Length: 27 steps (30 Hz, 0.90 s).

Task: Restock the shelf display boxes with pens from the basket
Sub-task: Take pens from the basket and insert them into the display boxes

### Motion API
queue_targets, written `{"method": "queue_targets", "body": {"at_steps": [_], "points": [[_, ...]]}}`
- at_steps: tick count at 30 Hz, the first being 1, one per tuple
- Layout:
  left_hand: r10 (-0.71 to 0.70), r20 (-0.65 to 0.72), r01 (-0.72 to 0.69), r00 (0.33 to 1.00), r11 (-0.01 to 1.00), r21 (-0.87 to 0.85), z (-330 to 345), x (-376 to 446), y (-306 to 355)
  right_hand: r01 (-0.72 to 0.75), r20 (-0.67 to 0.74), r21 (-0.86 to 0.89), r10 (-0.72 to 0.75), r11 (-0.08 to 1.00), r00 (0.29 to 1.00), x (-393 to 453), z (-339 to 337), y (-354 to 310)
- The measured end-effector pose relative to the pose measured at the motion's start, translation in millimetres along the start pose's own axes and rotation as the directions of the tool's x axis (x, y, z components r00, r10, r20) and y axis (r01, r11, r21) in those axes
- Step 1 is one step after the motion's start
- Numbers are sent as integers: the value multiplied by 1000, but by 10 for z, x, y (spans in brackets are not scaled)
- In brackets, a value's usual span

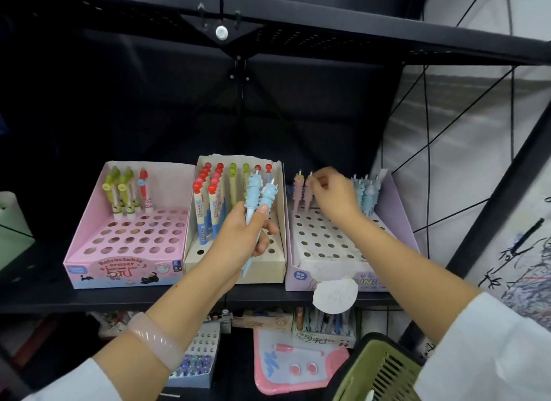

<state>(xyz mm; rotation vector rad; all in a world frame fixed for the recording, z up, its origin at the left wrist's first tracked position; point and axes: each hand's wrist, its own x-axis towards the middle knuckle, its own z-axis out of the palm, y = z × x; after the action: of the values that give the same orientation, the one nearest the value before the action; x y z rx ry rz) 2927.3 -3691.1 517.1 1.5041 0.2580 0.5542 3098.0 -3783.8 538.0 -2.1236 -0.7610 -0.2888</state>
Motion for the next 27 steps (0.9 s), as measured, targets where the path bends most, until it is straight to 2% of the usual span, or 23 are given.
{"method": "queue_targets", "body": {"at_steps": [2,4,5,9,13,17,19,20,22,24,27], "points": [[4,1,-4,1000,1000,-8,52,8,-11,-42,202,262,-13,964,979,-170,-33,-154],[3,4,-3,1000,1000,-24,107,11,-20,-118,420,394,-64,912,905,-344,-71,-270],[5,7,-5,1000,999,-35,133,13,-23,-139,473,433,-93,891,876,-402,-87,-298],[4,35,-1,999,998,-68,231,9,-28,-202,468,555,-103,807,878,-448,-183,-297],[16,65,-12,998,998,-61,320,13,-25,-207,477,574,-119,792,871,-482,-271,-223],[-21,86,25,996,998,-49,419,26,-4,-186,375,619,-79,763,923,-457,-399,-162],[-53,105,59,993,997,-59,437,16,1,-200,249,701,28,685,968,-352,-553,-95],[-59,106,64,993,997,-51,432,6,0,-181,158,707,97,684,983,-279,-649,-41],[-57,95,59,994,998,-14,412,-13,-8,-97,-85,553,172,828,981,-118,-837,118],[-55,87,55,995,998,5,404,-21,-13,-48,-270,256,120,966,955,1,-951,327],[-64,71,64,995,998,11,407,-8,-10,-58,-313,-70,33,996,949,46,-959,596]]}}
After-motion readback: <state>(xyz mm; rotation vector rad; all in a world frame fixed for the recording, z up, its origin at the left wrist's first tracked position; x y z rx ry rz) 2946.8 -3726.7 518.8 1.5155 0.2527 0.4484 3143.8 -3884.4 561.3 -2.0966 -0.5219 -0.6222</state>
